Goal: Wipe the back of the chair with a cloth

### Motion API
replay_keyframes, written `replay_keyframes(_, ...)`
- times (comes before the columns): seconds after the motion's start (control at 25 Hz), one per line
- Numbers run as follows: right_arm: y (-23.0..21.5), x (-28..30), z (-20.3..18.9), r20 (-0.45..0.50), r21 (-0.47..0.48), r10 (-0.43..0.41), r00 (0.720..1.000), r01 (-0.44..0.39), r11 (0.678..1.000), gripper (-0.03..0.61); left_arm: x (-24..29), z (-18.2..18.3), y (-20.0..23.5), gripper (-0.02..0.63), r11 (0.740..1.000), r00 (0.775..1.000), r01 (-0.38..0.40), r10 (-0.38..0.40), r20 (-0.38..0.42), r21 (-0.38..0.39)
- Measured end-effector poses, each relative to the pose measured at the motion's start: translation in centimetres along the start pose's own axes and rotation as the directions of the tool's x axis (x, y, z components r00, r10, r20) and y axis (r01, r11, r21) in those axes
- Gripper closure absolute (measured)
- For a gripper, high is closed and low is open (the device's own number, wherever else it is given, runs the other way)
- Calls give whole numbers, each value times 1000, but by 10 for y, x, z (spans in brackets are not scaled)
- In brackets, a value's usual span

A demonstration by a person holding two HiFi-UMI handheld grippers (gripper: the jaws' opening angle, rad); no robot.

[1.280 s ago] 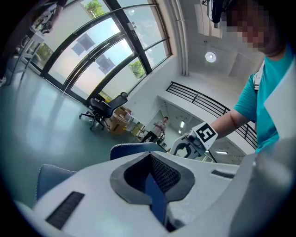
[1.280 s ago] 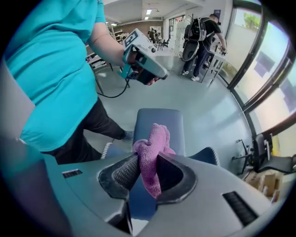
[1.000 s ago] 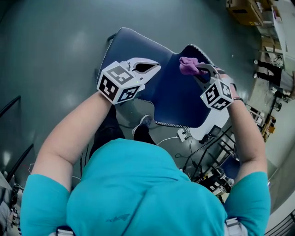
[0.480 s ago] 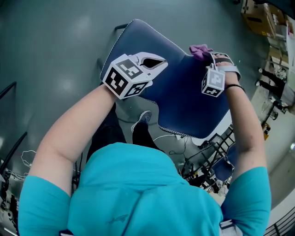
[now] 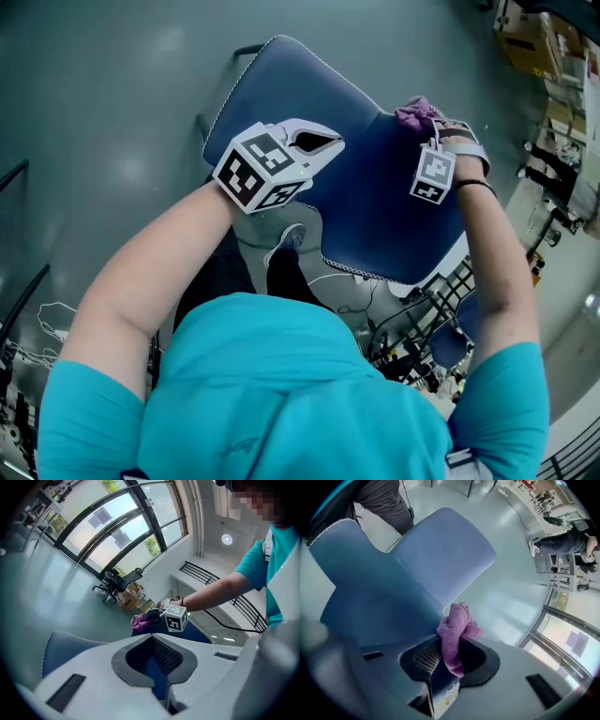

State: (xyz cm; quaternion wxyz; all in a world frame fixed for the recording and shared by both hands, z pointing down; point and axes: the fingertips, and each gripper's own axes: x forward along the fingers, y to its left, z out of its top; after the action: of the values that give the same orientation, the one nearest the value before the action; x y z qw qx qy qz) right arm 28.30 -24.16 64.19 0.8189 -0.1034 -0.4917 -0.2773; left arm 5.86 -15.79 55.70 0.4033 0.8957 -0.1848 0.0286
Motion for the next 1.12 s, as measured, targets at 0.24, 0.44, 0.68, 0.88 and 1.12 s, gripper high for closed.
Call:
replay_keyframes(0.24,18,-6,0,-4,68,66,998,-66,996,485,0,3,-11,618,1000,1000,20,-20,7,11)
replay_keyframes(0.44,40,-10,10,20,129,143,990,-144,981,485,0,2,-17,618,999,1000,27,-27,7,17)
replay_keyframes(0.68,60,-15,19,29,152,179,983,-182,972,485,-5,-4,-23,618,999,1000,31,-31,5,20)
replay_keyframes(0.88,72,-20,24,45,176,200,979,-205,963,485,-5,-7,-28,618,999,1000,31,-31,0,24)
replay_keyframes(1.12,90,-26,33,62,171,219,974,-226,959,485,-2,-12,-35,618,999,999,41,-41,-6,31)
